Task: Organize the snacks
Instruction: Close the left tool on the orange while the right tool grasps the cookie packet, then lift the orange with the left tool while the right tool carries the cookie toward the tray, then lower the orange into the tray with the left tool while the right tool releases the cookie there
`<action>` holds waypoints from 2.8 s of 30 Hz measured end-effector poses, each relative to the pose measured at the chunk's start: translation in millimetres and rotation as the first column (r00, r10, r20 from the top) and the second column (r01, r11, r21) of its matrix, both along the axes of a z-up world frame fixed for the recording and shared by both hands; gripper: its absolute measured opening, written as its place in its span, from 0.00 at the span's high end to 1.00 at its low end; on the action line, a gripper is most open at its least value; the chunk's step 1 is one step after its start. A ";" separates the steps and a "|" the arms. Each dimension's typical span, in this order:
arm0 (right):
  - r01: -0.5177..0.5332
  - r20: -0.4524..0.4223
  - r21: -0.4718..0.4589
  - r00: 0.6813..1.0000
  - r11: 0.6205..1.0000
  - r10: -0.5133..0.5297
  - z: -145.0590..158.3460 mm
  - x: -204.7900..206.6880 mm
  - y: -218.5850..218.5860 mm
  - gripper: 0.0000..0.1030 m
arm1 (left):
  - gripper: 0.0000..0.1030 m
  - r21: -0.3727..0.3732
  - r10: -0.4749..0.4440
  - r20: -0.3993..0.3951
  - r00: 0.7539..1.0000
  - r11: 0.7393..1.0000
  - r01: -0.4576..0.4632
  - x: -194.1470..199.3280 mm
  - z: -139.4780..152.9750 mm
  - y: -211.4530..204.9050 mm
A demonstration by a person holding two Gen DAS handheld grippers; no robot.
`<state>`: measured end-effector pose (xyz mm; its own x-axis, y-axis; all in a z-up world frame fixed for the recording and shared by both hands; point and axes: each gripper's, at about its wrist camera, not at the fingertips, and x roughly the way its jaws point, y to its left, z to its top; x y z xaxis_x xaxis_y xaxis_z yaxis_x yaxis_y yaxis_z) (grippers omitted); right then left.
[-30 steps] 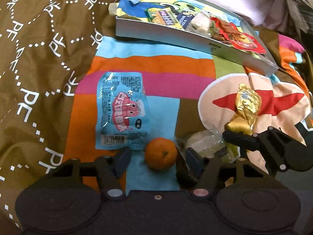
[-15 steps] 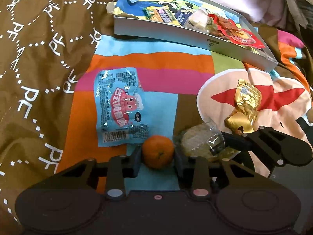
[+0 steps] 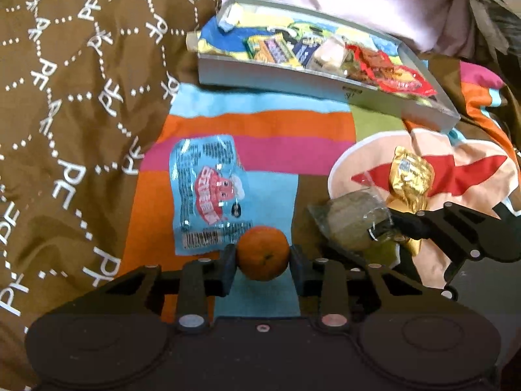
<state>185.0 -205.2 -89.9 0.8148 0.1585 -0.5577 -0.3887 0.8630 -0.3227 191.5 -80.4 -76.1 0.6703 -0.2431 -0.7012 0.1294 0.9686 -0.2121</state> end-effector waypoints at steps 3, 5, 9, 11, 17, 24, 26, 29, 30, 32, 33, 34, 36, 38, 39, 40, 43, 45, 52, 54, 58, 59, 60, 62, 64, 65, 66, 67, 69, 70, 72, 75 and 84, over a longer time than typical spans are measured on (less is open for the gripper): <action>0.021 0.063 -0.009 0.998 1.000 -0.020 5.4 -2.8 -2.1 0.46 | 0.65 0.002 0.012 0.027 1.000 1.000 -0.012 0.7 6.7 -1.9; 0.035 0.105 -0.008 0.994 0.999 -0.034 9.7 -4.7 -4.6 0.46 | 0.65 0.002 0.019 0.042 0.999 1.000 -0.019 3.3 11.6 -3.5; 0.058 0.179 0.005 0.982 0.998 -0.058 18.3 -8.4 -8.9 0.46 | 0.65 -0.004 0.043 0.070 0.997 0.999 -0.043 13.3 24.0 -7.3; 0.065 0.217 0.012 0.974 0.998 -0.066 22.7 -10.0 -11.4 0.46 | 0.65 -0.007 0.053 0.088 0.995 0.999 -0.052 18.8 31.4 -10.9; 0.115 0.354 0.077 0.925 0.990 -0.135 42.6 -7.7 -30.8 0.46 | 0.65 -0.017 0.061 0.179 0.982 0.998 -0.058 45.1 63.7 -26.8; 0.210 0.444 0.202 0.851 0.957 -0.281 65.3 16.2 -59.8 0.46 | 0.64 0.000 0.039 0.268 0.962 0.999 -0.041 81.2 98.2 -61.9; 0.229 0.457 0.230 0.832 0.946 -0.313 70.7 24.0 -67.7 0.46 | 0.64 0.001 0.033 0.279 0.960 0.999 -0.035 90.5 103.4 -71.8; 0.252 0.474 0.265 0.807 0.931 -0.353 78.7 35.2 -78.9 0.45 | 0.64 0.003 0.017 0.298 0.955 1.000 -0.018 105.7 110.0 -85.3; 0.262 0.474 0.276 0.800 0.925 -0.368 80.7 40.7 -83.9 0.45 | 0.64 0.005 0.010 0.302 0.953 1.000 -0.012 111.2 111.8 -89.9; 0.285 0.461 0.302 0.792 0.910 -0.401 84.3 49.0 -92.2 0.45 | 0.64 0.004 0.002 0.301 0.954 1.000 -0.003 122.4 113.4 -96.8; 0.294 0.446 0.323 0.791 0.900 -0.419 85.1 54.8 -97.2 0.45 | 0.64 -0.003 -0.006 0.290 0.957 1.000 0.008 128.2 113.0 -99.4; 0.297 0.433 0.346 0.791 0.890 -0.432 86.1 60.2 -101.3 0.45 | 0.64 -0.017 -0.019 0.270 0.963 1.000 0.024 135.6 111.2 -102.0; 0.306 0.420 0.361 0.790 0.881 -0.447 85.7 68.2 -107.8 0.45 | 0.64 -0.018 -0.035 0.234 0.972 0.999 0.040 144.9 105.2 -108.0; 0.308 0.412 0.364 0.793 0.879 -0.448 84.7 75.9 -111.0 0.45 | 0.64 -0.023 -0.050 0.214 0.976 0.998 0.056 149.7 97.7 -111.7; 0.307 0.411 0.368 0.793 0.878 -0.449 84.0 78.5 -112.8 0.46 | 0.64 -0.030 -0.054 0.207 0.977 0.998 0.062 151.5 94.7 -112.0; 0.310 0.409 0.365 0.794 0.878 -0.450 82.5 80.2 -113.4 0.45 | 0.64 -0.038 -0.053 0.198 0.979 0.997 0.062 154.0 92.1 -112.0; 0.315 0.383 0.381 0.802 0.869 -0.458 80.5 88.8 -117.7 0.45 | 0.64 -0.047 -0.067 0.181 0.981 0.996 0.077 159.9 83.4 -112.2; 0.320 0.373 0.380 0.806 0.868 -0.460 80.5 95.0 -120.7 0.45 | 0.64 -0.038 -0.079 0.177 0.981 0.995 0.087 163.0 79.1 -113.6; 0.327 0.335 0.380 0.823 0.865 -0.458 74.8 105.8 -130.1 0.45 | 0.64 -0.078 -0.079 0.175 0.981 0.993 0.094 175.0 77.3 -104.8; 0.328 0.331 0.383 0.824 0.863 -0.460 73.2 106.3 -130.2 0.45 | 0.64 -0.065 -0.071 0.186 0.980 0.994 0.084 175.4 77.9 -103.8; 0.327 0.325 0.376 0.830 0.867 -0.454 70.6 108.5 -128.4 0.45 | 0.64 -0.039 -0.063 0.198 0.978 0.997 0.072 174.1 76.4 -105.0; 0.327 0.323 0.374 0.831 0.868 -0.452 70.2 109.1 -128.2 0.45 | 0.64 -0.037 -0.058 0.196 0.979 0.997 0.066 174.5 75.7 -105.0; 0.326 0.322 0.374 0.832 0.868 -0.452 70.1 109.8 -128.1 0.45 | 0.64 -0.037 -0.053 0.192 0.980 0.997 0.061 175.2 74.9 -105.0; 0.324 0.319 0.374 0.835 0.869 -0.449 70.3 111.3 -127.9 0.45 | 0.63 -0.040 -0.043 0.186 0.982 0.998 0.051 176.4 73.7 -104.8; 0.320 0.316 0.370 0.839 0.872 -0.442 69.5 113.7 -127.1 0.45 | 0.63 -0.041 -0.033 0.182 0.983 0.998 0.041 176.9 74.0 -104.5; 0.318 0.315 0.364 0.843 0.876 -0.437 68.9 115.2 -126.5 0.45 | 0.62 -0.040 -0.029 0.179 0.983 0.999 0.036 177.1 74.6 -104.4; 0.315 0.314 0.358 0.846 0.879 -0.431 68.1 116.7 -125.9 0.45 | 0.61 -0.039 -0.027 0.177 0.984 0.999 0.035 177.2 75.1 -104.6; 0.311 0.313 0.353 0.850 0.882 -0.425 68.0 118.1 -125.3 0.44 | 0.61 -0.039 -0.026 0.175 0.984 0.999 0.033 177.4 75.6 -104.5; 0.307 0.311 0.347 0.854 0.886 -0.417 68.2 120.2 -124.2 0.43 | 0.59 -0.048 -0.018 0.173 0.985 0.999 0.027 176.8 75.4 -103.1; 0.305 0.306 0.344 0.858 0.888 -0.413 68.2 121.3 -123.8 0.43 | 0.58 -0.057 -0.011 0.173 0.985 0.998 0.022 176.0 74.4 -101.8; 0.303 0.299 0.346 0.862 0.888 -0.410 67.1 122.3 -123.7 0.40 | 0.56 -0.068 -0.002 0.167 0.986 0.998 0.014 175.6 71.6 -100.4; 0.301 0.298 0.349 0.862 0.888 -0.410 66.9 121.9 -123.3 0.36 | 0.54 -0.082 0.002 0.177 0.984 0.997 0.012 172.9 68.8 -99.8; 0.313 0.309 0.347 0.852 0.884 -0.423 67.7 120.1 -124.5 0.13 | 0.35 -0.128 0.019 0.205 0.979 0.992 0.007 163.4 73.6 -96.9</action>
